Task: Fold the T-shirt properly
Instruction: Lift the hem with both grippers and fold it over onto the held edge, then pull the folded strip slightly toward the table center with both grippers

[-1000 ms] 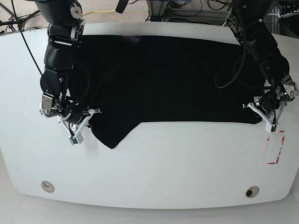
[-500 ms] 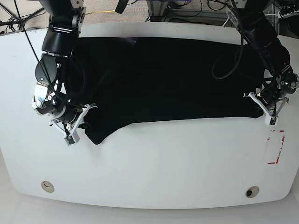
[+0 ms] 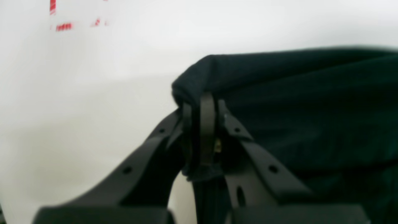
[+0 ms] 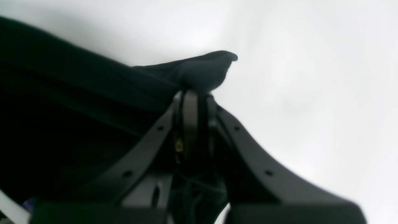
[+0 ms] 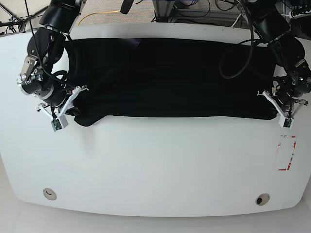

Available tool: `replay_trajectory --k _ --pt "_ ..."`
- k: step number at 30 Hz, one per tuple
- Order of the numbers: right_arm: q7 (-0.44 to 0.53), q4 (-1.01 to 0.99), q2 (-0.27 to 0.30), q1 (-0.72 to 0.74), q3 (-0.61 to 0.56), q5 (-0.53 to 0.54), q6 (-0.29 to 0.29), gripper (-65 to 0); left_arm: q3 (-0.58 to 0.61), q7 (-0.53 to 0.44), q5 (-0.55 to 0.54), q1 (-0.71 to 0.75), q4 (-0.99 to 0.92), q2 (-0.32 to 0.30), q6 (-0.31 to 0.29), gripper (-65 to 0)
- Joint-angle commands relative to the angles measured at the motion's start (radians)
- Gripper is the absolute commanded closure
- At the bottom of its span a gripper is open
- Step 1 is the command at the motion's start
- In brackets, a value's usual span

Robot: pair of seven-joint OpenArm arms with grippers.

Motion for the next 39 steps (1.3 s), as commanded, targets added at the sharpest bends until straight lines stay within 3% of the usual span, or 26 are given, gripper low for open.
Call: replay_trajectory --k 1,11,19,28,33,36,39 --pt "0.014 0.057 0.013 -0.029 0.006 0.041 -0.004 0.0 -0.002 -0.014 0.007 -0.001 0.053 -0.017 0.007 0.0" --pt "0.011 0.157 0.015 -0.219 0.007 0.138 -0.004 0.0 -0.002 0.006 0.007 0.151 0.176 -0.02 0.007 0.0" --pt "0.011 0.156 0.026 -0.333 0.007 0.138 -0.004 0.0 -0.005 0.0 0.007 0.263 0.211 -0.046 0.007 0.0" --pt "0.017 0.151 0.027 -0.397 0.01 0.136 -0.016 0.0 -0.004 0.0 0.009 0.318 0.205 -0.083 0.007 -0.1" --pt "0.011 0.149 0.016 -0.403 0.086 0.136 -0.013 -0.3 -0.004 0.003 0.009 0.336 0.205 -0.089 0.007 -0.4" --pt "0.011 0.126 0.021 -0.417 0.092 0.136 -0.016 -6.0 -0.002 0.004 0.015 0.353 0.205 -0.089 0.007 -2.6" --pt "0.011 0.126 0.023 -0.42 0.093 0.136 -0.021 -18.5 -0.002 0.004 0.015 0.363 0.207 -0.089 0.007 -14.3"
